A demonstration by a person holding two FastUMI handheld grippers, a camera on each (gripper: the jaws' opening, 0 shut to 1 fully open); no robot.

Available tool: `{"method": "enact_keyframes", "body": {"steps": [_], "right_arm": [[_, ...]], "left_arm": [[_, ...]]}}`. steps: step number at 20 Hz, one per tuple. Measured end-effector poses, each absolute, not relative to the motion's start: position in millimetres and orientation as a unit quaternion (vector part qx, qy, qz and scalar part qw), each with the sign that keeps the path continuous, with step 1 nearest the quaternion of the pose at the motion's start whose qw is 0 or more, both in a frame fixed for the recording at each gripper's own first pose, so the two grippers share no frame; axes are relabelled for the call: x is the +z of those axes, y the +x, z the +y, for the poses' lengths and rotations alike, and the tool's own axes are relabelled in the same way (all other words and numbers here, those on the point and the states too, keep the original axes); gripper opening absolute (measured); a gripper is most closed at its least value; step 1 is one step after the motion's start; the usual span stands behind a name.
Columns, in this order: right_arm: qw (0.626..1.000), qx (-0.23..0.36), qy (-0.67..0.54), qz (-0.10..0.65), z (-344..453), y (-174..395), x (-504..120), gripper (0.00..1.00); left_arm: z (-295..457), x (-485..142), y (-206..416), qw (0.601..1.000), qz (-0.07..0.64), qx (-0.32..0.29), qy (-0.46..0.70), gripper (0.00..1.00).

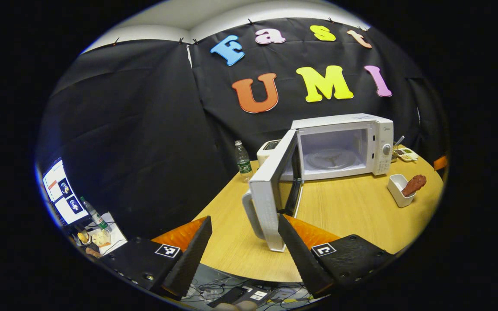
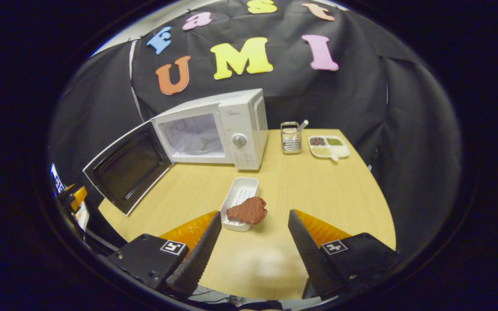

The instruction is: Open the microwave oven with the left hand, put the food in, and close the microwave oven.

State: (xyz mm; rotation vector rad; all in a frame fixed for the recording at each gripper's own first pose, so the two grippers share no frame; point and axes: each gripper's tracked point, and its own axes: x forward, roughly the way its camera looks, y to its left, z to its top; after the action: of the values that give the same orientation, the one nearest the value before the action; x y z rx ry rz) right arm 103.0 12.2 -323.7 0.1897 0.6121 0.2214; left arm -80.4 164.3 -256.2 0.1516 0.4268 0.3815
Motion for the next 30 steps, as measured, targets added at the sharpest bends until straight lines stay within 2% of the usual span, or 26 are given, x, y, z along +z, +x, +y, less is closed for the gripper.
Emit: {"method": "enact_keyframes", "body": {"steps": [1,2,3,4,5,6,7,8,9,10,11,12,13,14,18,23,27,30], "right_arm": [[0.934,0.118,0.117,0.317,12.7,113.6,-333.9,0.97],[0.925,0.130,0.141,0.328,15.7,121.8,-343.3,0.81],[0.915,0.137,0.160,0.345,16.3,130.8,-354.0,0.81],[0.904,0.143,0.179,0.361,16.1,139.5,-364.6,0.70],[0.893,0.153,0.199,0.372,17.5,147.9,-368.1,0.80],[0.884,0.162,0.217,0.382,19.3,155.3,-372.7,0.62],[0.873,0.173,0.231,0.393,22.9,162.1,-377.1,0.68],[0.861,0.188,0.249,0.401,27.6,164.0,-377.8,0.55],[0.847,0.203,0.267,0.412,34.4,166.4,-378.3,0.35],[0.835,0.216,0.279,0.423,37.9,165.2,-377.8,0.23],[0.827,0.222,0.285,0.432,39.8,164.2,-381.1,0.19],[0.820,0.228,0.293,0.437,39.0,165.7,-380.2,0.24],[0.812,0.234,0.301,0.441,39.0,165.9,-380.2,0.11],[0.807,0.241,0.306,0.445,38.2,167.2,-377.7,0.20],[0.814,0.254,0.288,0.435,33.0,173.6,-367.4,0.14],[0.839,0.269,0.281,0.381,32.8,183.1,-302.9,0.12],[0.863,0.264,0.287,0.322,62.2,190.9,-249.2,0.12],[0.874,0.238,0.314,0.286,102.8,204.9,-228.9,0.12]], "left_arm": [[150.1,-252.0,-78.5,0.957,0.210,0.187,0.069,0.95],[137.4,-247.8,-75.5,0.958,0.209,0.185,0.062,0.94],[124.3,-243.8,-70.4,0.959,0.208,0.184,0.054,0.95],[114.7,-241.4,-67.0,0.959,0.209,0.185,0.046,0.94],[105.0,-237.9,-61.9,0.959,0.208,0.188,0.037,0.94],[96.4,-234.1,-57.1,0.958,0.208,0.193,0.032,0.95],[89.5,-230.1,-50.8,0.958,0.206,0.199,0.028,0.95],[82.9,-225.7,-44.3,0.957,0.204,0.204,0.026,0.95],[78.0,-220.7,-39.7,0.956,0.202,0.209,0.027,0.95],[73.3,-217.0,-34.9,0.956,0.201,0.213,0.028,0.95],[69.2,-213.1,-31.8,0.955,0.200,0.218,0.031,0.95],[65.3,-210.7,-27.5,0.954,0.199,0.222,0.034,0.94],[62.1,-208.7,-25.8,0.953,0.198,0.226,0.037,0.94],[58.3,-206.1,-24.1,0.953,0.197,0.228,0.038,0.94],[50.6,-202.2,-26.5,0.950,0.198,0.238,0.043,0.94],[49.5,-198.5,-30.3,0.953,0.194,0.227,0.053,0.94],[43.8,-201.8,-20.5,0.964,0.188,0.180,0.051,0.94],[37.9,-202.1,-5.9,0.974,0.178,0.118,0.075,0.95]]}}
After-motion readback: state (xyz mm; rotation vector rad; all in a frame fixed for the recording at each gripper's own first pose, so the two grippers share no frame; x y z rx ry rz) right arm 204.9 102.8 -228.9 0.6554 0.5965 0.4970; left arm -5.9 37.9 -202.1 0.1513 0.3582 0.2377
